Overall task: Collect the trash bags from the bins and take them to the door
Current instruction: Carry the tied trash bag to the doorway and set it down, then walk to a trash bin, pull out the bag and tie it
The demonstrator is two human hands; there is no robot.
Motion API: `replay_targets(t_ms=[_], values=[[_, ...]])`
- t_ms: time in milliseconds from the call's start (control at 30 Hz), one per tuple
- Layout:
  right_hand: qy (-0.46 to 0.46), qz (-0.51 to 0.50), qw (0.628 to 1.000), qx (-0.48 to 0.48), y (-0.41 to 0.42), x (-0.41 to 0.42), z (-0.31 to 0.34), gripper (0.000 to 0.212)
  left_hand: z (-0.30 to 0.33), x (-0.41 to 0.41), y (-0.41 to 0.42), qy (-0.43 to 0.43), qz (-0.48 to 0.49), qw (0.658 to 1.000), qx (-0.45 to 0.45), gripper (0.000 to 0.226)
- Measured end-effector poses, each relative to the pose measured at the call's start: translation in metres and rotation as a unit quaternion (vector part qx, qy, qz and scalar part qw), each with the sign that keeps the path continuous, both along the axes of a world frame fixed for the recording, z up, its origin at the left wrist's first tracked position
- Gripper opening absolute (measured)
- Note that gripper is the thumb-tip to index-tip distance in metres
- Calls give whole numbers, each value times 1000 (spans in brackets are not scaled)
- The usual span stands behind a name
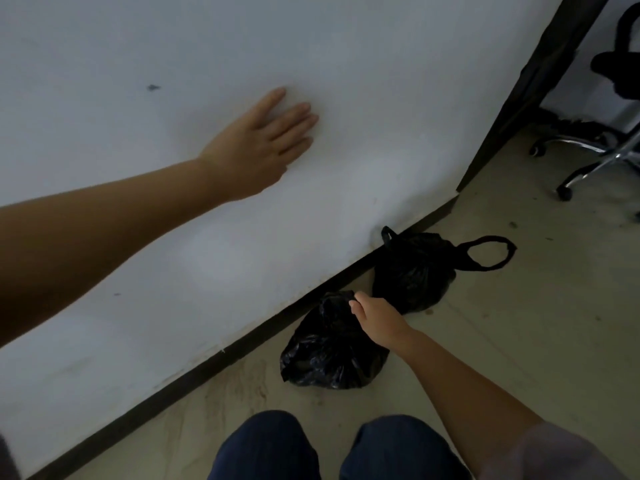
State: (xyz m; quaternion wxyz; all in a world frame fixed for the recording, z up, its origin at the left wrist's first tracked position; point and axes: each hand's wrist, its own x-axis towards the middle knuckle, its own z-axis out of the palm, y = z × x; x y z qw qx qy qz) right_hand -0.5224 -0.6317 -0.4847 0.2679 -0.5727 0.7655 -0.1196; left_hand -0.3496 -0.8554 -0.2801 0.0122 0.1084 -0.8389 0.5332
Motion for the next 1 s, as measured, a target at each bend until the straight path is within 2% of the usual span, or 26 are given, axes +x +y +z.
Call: replay_targets(t_ms=[100,200,300,367,433,533,633,700,833,1000], values=[[1,2,999,49,2,-2,28,26,8,-3,10,-30,44,998,19,53],[33,8,994,109,4,-12,85,50,24,-9,28,-23,76,993,86,58],[52,30,986,155,2,-26,162,48,49,-19,53,-81,184,957,209,52],[56,49,979,189,3,-37,216,45,78,-29,66,-103,222,931,270,53],[64,60,975,204,4,-46,270,41,109,-34,76,-134,245,890,361,51],[74,64,972,212,4,-52,345,36,165,-36,93,-169,270,806,498,45],[92,85,968,215,4,-49,411,34,222,-29,112,-115,290,730,608,45],[108,100,967,209,4,-41,443,31,255,-20,123,-64,298,699,647,43],[138,101,974,151,5,-15,487,25,294,4,142,23,323,682,656,40],[177,102,979,22,16,37,507,17,305,49,173,131,342,709,603,35]])
